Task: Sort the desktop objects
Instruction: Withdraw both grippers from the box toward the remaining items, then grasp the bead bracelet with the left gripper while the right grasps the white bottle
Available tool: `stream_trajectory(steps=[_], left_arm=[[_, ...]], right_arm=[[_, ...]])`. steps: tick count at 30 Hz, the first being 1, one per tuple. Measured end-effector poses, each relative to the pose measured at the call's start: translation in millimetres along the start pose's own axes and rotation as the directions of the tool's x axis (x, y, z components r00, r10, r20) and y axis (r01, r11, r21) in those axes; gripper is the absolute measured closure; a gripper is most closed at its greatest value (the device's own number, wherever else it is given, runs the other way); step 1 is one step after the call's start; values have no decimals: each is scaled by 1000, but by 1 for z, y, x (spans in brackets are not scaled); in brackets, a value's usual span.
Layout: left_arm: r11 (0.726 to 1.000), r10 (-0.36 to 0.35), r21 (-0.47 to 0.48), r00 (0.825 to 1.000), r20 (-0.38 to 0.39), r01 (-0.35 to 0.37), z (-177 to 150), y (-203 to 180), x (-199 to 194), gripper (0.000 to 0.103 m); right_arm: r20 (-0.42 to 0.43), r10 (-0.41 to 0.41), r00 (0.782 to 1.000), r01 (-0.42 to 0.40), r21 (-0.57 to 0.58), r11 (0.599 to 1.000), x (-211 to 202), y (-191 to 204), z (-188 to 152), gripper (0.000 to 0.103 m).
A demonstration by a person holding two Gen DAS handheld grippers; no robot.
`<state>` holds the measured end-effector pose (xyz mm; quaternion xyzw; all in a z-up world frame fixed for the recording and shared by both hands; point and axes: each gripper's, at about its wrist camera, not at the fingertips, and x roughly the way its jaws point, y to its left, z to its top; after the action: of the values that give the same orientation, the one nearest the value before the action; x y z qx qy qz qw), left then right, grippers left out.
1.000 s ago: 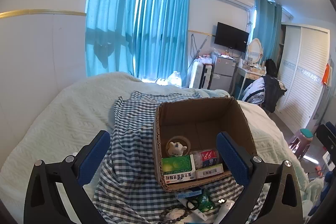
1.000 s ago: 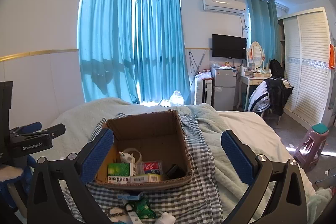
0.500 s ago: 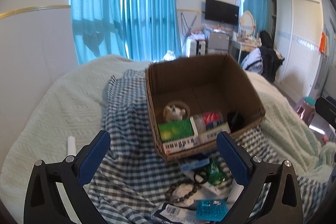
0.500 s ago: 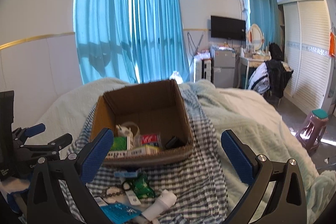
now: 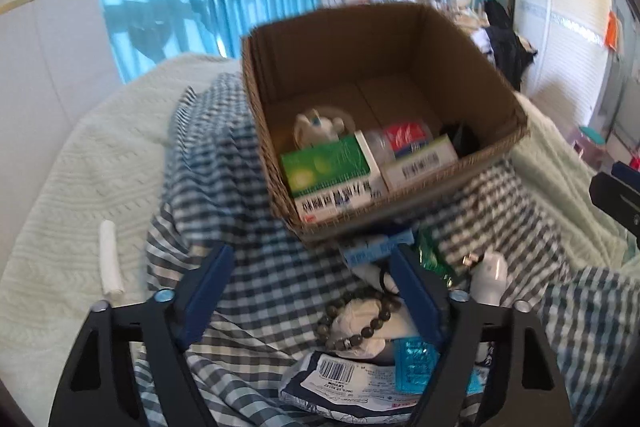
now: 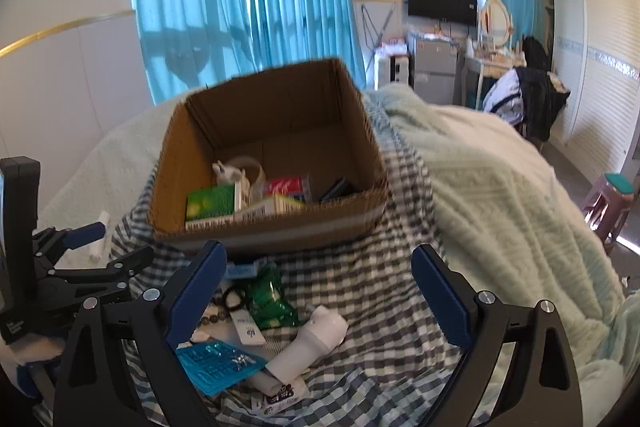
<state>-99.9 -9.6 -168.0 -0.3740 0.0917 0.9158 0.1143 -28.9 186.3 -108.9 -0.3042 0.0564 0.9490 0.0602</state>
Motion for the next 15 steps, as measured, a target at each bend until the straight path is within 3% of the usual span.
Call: stream_trajectory(steps=[4,8,15], left_arm=[[999,-22,42,997,-71,25,-15,-6,23,37],[996,-53,69,991,-121,61,-25,-11,37,37],[989,-92,98,974,-206,114,-36,-19,54,37]], right_arm=[[-87,10,996,-8,26,1000,18,3,-13,9],[-156,11,988,-11,0,1000,35,10,-27,17],[-278,29,960,-18,41,999,66,7,-43,18]])
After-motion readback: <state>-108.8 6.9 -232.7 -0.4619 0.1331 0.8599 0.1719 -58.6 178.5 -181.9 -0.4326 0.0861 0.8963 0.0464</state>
